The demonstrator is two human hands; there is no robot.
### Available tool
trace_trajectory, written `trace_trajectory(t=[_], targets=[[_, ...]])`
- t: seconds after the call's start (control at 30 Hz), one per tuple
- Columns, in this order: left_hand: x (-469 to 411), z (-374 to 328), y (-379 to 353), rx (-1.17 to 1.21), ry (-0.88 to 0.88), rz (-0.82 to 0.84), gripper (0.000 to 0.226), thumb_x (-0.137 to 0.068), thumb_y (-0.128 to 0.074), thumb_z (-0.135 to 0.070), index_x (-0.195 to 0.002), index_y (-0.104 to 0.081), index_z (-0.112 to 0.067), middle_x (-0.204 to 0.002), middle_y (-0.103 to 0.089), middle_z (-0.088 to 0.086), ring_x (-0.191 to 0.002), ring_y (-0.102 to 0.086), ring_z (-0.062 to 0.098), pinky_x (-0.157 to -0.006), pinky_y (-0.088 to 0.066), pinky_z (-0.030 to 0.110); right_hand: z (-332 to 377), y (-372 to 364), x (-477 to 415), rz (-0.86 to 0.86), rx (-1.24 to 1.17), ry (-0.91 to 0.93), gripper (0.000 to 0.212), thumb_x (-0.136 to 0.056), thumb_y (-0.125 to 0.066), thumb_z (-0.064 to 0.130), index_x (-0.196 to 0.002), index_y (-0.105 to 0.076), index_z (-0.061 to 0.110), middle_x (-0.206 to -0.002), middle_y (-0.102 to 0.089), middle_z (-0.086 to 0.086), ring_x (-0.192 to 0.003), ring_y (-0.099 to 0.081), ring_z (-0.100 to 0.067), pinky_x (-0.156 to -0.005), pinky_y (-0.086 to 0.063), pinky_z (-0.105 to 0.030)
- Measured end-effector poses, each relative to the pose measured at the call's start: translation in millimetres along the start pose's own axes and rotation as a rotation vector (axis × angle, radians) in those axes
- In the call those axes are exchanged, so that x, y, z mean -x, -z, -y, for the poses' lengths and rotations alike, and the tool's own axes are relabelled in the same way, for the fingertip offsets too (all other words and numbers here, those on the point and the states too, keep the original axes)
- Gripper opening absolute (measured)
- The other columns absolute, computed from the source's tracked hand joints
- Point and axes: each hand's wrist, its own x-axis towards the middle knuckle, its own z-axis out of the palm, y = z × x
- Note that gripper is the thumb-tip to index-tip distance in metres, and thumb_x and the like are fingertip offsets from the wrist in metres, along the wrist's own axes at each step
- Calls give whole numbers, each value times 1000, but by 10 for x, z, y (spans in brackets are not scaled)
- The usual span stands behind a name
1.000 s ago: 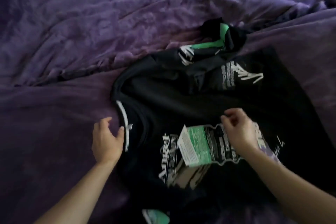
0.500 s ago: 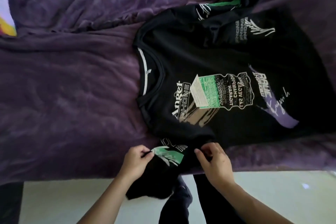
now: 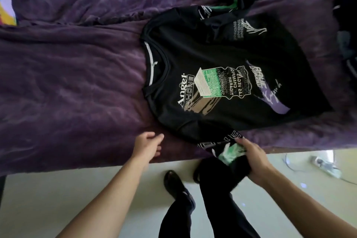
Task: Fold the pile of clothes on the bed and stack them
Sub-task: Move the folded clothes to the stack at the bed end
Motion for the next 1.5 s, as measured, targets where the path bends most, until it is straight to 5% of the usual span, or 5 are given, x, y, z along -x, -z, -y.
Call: trace_trajectory(t=[0.37, 0.73, 0.97, 1.1, 1.5], targets=[[-400, -209, -761, 285, 138, -376, 21, -79, -63, 2, -99, -59, -4, -106, -62, 21, -79, -58, 27, -63, -56, 46, 1408, 1256, -19, 441, 1534, -37, 58, -58, -89, 36, -109, -64, 38, -92, -69, 26, -85, -64, 8, -69, -45, -6], [-426, -332, -725, 113, 63, -551, 41, -86, -64, -13, -123, -50, -8, -94, -65, 22, -40, -61, 17, -37, -48, 24, 2465, 1792, -1239, -596, 1397, 640, 45, -81, -72, 36, -120, -62, 17, -110, -66, -13, -98, -62, -34, -82, -51, -41], [-5, -147, -1160, -962, -933, -462, 44, -70, -67, -27, -112, -67, -14, -127, -52, 18, -112, -50, 39, -83, -45, 49, 1597, 1856, -1501, -62, 2157, 741, 96, -75, -63, 59, -151, -9, 39, -162, 2, -3, -148, 5, -26, -114, -15, -51], [-34, 67, -1394, -1445, -792, -212, 70, -61, -81, -30, -127, -62, -16, -140, -49, 16, -130, -45, 35, -96, -41, 51, 1653, 1981, -1745, -73, 2309, 653, 116, -72, -64, 61, -150, 17, 34, -160, 18, -7, -147, 14, -31, -113, -9, -57], [-73, -405, -1035, -1295, -721, -112, 13, -68, -69, -1, -70, -66, -13, -64, -67, 4, -62, -66, 27, -63, -51, 36, 2068, 2088, -1434, 185, 2075, 732, 61, -79, -59, 22, -137, -50, 37, -143, -49, 15, -129, -49, -9, -102, -38, -26]])
